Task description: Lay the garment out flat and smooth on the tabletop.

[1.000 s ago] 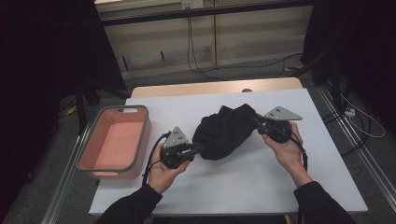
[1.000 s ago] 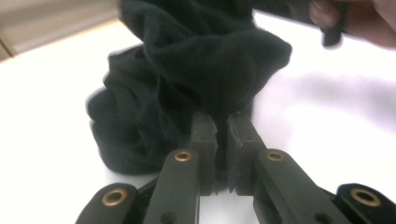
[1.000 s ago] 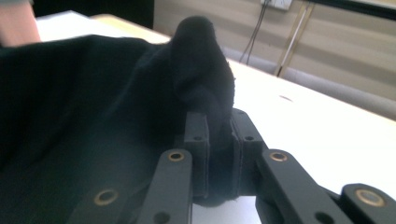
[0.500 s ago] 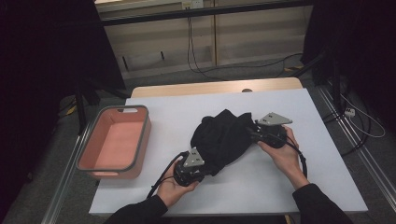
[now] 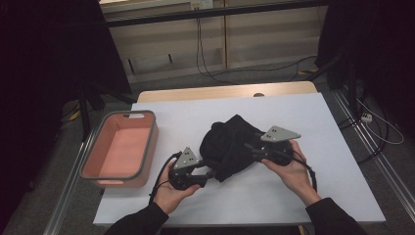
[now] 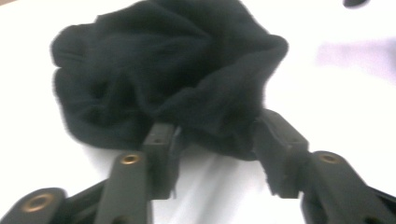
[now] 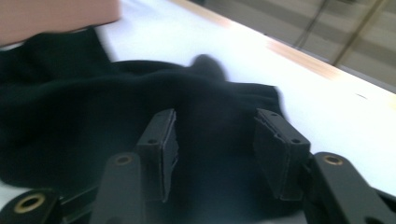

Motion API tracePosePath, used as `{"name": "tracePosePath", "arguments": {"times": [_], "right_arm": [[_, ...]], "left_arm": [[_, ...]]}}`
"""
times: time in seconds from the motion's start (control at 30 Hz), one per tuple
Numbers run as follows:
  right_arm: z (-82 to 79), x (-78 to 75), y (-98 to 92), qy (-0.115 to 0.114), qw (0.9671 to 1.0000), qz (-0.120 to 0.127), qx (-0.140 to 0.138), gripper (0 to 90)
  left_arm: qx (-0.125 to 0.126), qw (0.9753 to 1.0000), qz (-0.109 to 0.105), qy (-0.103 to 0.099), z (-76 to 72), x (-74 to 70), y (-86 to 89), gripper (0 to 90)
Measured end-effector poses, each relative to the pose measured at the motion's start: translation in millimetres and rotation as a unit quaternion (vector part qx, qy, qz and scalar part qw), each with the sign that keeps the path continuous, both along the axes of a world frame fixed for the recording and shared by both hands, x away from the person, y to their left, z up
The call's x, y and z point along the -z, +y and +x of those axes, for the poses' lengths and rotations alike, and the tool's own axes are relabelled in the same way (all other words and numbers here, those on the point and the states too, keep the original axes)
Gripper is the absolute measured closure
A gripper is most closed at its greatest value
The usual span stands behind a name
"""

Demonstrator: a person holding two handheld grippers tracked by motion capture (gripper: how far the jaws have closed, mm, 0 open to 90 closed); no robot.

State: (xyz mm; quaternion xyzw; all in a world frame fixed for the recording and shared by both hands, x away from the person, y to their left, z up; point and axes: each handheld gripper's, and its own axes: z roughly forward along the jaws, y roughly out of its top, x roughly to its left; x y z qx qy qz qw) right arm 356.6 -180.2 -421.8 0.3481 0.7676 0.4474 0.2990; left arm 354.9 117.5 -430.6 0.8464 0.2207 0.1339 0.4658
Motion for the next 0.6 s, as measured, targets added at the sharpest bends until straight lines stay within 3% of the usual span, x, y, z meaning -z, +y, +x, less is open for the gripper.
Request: {"name": "tracePosePath", "arguments": {"times": [0.1,0.17,0.37,0.43,0.6], "right_arm": [[-6.5,7.4,16.6,0.013,0.9996,-0.007,-0.023,49.5],[-11.3,10.8,26.8,0.016,0.9990,-0.012,-0.041,47.8],[-23.3,20.3,55.5,0.028,0.9957,-0.018,-0.086,29.7],[-24.7,23.6,63.8,0.027,0.9949,-0.024,-0.094,23.8],[-19.1,34.8,79.8,0.020,0.9953,-0.043,-0.085,15.3]], "left_arm": [[-0.017,0.9998,-0.003,-0.008,4.6,-6.6,6.9,38.7],[-0.030,0.9992,-0.018,-0.020,6.5,-11.9,12.1,35.3],[-0.061,0.9969,-0.037,-0.032,20.0,-18.9,21.3,29.3],[-0.073,0.9957,-0.048,-0.030,26.1,-18.1,23.3,28.4],[-0.092,0.9952,-0.031,-0.014,40.0,-10.1,23.8,26.9]]}}
